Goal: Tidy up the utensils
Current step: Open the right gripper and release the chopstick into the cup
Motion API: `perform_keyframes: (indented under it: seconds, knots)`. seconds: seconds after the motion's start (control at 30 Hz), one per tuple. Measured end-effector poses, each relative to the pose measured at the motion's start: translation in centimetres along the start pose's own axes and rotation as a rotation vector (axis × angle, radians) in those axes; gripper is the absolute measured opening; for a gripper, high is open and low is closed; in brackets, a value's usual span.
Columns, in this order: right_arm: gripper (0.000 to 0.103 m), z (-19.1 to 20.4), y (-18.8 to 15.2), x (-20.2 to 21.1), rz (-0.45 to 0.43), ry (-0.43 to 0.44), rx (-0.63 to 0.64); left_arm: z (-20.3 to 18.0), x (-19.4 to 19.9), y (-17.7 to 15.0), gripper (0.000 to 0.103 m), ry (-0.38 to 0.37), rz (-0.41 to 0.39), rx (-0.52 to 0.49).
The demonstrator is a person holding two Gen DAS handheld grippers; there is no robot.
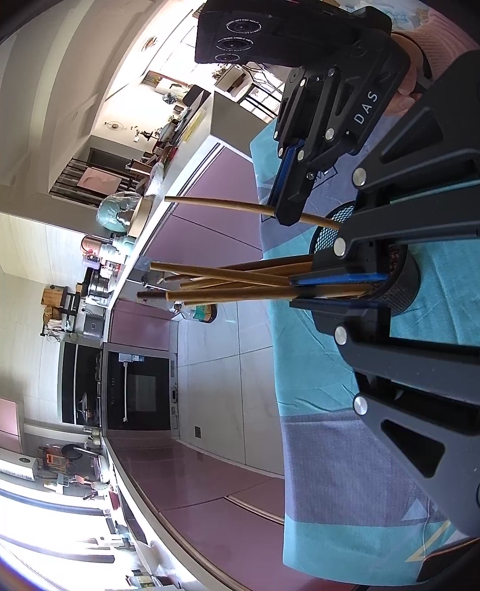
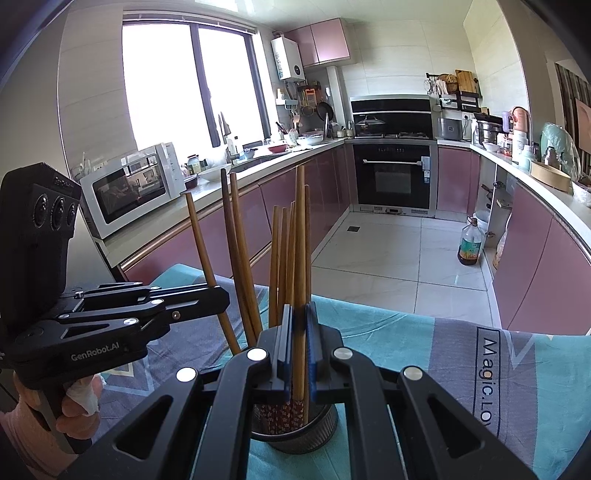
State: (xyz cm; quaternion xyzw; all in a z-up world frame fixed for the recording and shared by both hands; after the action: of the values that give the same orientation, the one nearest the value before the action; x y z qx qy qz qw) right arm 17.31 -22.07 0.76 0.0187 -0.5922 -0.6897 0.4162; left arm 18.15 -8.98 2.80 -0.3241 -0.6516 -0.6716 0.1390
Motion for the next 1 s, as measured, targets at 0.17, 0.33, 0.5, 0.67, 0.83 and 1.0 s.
perform_keyframes:
  seconds: [0.17, 0.33, 0.5, 0.67, 0.83, 1.0]
  knots:
    - [0.006, -0.4, 0.1, -0.4, 0.001, 0.005, -0.008, 0.2, -0.4, 0.1, 0.008, 0.009, 0.004, 0.006]
    - [0.006, -0.8, 0.0, -0.7, 0.002, 0.010, -0.017, 0.2, -0.7, 0.1, 0.008, 0.007, 0.005, 0.009]
    - [0.006, -1.1, 0.0, -1.0, 0.003, 0.013, -0.029, 0.3, -1.0, 0.0, 0.008, 0.008, 0.010, 0.012]
    - [0.006, -1.3, 0.1, -1.1, 0.006, 0.013, -0.033, 0.3, -1.1, 0.1, 0.008, 0.011, 0.020, 0.017]
    - [0.006, -1.5, 0.1, -1.4, 0.009, 0.014, -0.034, 0.2, -1.7, 0.1, 0.009, 0.017, 0.033, 0.018]
    - [0.006, -1.6, 0.0, -1.7, 0.010, 0.013, -0.034, 0.2, -1.8, 0.2, 0.009, 0.017, 0.033, 0.020]
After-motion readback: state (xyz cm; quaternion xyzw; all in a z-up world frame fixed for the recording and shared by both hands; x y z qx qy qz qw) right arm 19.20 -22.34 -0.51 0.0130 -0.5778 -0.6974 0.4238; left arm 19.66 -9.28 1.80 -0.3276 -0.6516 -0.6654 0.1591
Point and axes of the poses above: each gripper's, at about its wrist camera, not at the fingertips, and x roughly against the way its jaws point, z to its left, y to its top, the point moved 5 cm from there along -x, roughly the way its jaws point, and after that the axes turned 14 degrees about y, right-handed, at the moved point
